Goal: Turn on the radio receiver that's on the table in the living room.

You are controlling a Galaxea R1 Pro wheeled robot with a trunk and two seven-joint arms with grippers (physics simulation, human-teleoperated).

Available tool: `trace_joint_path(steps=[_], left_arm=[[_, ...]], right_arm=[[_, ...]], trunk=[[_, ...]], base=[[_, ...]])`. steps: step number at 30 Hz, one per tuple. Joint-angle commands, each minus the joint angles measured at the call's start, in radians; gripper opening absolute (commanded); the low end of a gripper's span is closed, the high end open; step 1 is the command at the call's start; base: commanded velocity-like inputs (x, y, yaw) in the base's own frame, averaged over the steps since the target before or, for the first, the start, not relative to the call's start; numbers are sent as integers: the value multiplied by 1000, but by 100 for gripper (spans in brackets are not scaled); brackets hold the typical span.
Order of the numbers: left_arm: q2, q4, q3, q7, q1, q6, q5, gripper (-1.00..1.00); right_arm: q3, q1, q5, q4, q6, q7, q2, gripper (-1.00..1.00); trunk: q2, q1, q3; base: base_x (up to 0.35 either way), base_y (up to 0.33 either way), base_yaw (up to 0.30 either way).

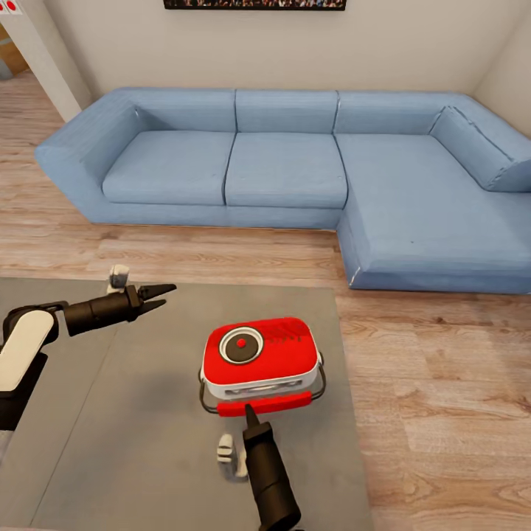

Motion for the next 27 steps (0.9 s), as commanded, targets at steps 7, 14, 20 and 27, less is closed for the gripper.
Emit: trace_joint_path(steps=[7,14,20,27], left_arm=[[-32,-15,-177,51,0,0,75,100],[-79,-17,-193,141,0,0,130,100],[-83,-18,-195,151,0,0,144,100],[-85,-19,-195,152,0,0,147,-100]], right_arm=[[2,5,35,9,4,-5,27,-100],[2,5,35,9,4,-9,42,-100],[1,5,35,9,4,-10,43,-100],[1,5,35,9,4,-10,42,-100]], trunk=[[0,0,0],[0,0,0],[0,0,0],[0,0,0]], base=[[0,0,0],[0,0,0],[0,0,0],[0,0,0]])
